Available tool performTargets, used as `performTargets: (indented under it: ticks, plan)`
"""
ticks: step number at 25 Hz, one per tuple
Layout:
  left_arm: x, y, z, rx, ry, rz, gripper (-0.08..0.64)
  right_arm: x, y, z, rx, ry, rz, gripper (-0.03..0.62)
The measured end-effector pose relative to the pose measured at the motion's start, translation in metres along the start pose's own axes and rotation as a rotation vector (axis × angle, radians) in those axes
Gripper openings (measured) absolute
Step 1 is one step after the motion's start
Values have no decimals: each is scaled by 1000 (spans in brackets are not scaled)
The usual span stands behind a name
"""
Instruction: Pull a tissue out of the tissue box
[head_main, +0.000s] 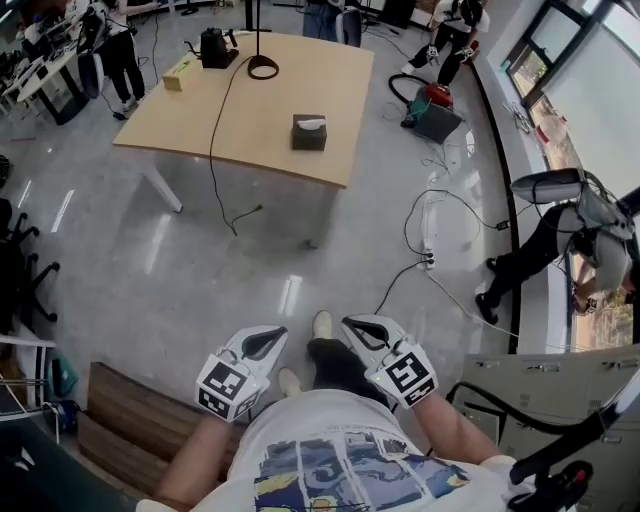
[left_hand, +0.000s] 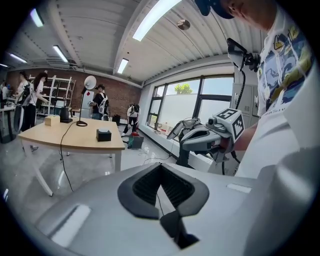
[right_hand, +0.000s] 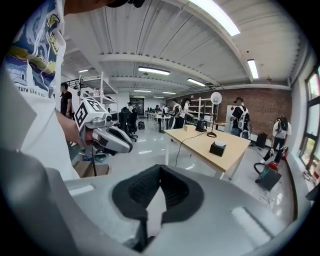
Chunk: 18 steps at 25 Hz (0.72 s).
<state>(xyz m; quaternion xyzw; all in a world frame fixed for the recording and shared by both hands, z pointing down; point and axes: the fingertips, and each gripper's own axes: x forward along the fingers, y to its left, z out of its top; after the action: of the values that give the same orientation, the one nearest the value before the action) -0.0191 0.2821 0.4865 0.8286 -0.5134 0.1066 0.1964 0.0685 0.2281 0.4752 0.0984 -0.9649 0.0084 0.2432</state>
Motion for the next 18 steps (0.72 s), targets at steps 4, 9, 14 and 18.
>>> performTargets:
  ticks: [4,9,14,18]
  plan:
    - [29,28,15,11,21,18,6,28,-36,6,11,-16,36,3]
    - [76,67,56,24,37,42,6,64,-99,25,11,-42,92,3]
    - [128,104,104,68,53,61,6,89,-159,46,7,-76,134,3]
    - [167,127,129,103,65,86,6,104,-203,40,8,-70,155,3]
